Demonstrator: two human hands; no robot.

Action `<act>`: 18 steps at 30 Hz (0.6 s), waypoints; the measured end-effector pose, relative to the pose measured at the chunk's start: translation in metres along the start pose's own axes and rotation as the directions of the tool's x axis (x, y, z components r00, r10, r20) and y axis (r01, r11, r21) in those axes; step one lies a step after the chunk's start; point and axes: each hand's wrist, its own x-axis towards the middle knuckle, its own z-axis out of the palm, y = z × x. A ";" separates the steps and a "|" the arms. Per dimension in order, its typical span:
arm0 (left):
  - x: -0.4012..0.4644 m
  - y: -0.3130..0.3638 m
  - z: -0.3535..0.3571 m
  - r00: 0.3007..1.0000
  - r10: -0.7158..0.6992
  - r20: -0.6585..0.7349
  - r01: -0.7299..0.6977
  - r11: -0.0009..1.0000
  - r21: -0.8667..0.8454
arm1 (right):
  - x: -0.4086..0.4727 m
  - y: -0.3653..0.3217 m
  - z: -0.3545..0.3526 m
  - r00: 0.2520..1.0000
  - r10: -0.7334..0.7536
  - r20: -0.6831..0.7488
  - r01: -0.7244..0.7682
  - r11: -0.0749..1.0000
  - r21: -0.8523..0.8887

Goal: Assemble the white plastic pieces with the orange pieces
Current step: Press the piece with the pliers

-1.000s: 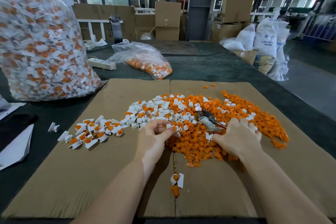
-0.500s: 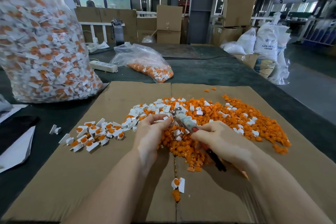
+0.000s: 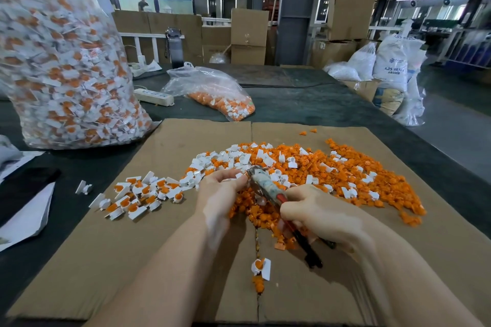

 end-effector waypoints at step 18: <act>-0.004 -0.006 -0.001 0.990 0.138 -0.014 -0.138 0.989 0.044 | 0.015 0.030 0.017 0.891 -0.135 -0.434 0.062 0.982 -0.179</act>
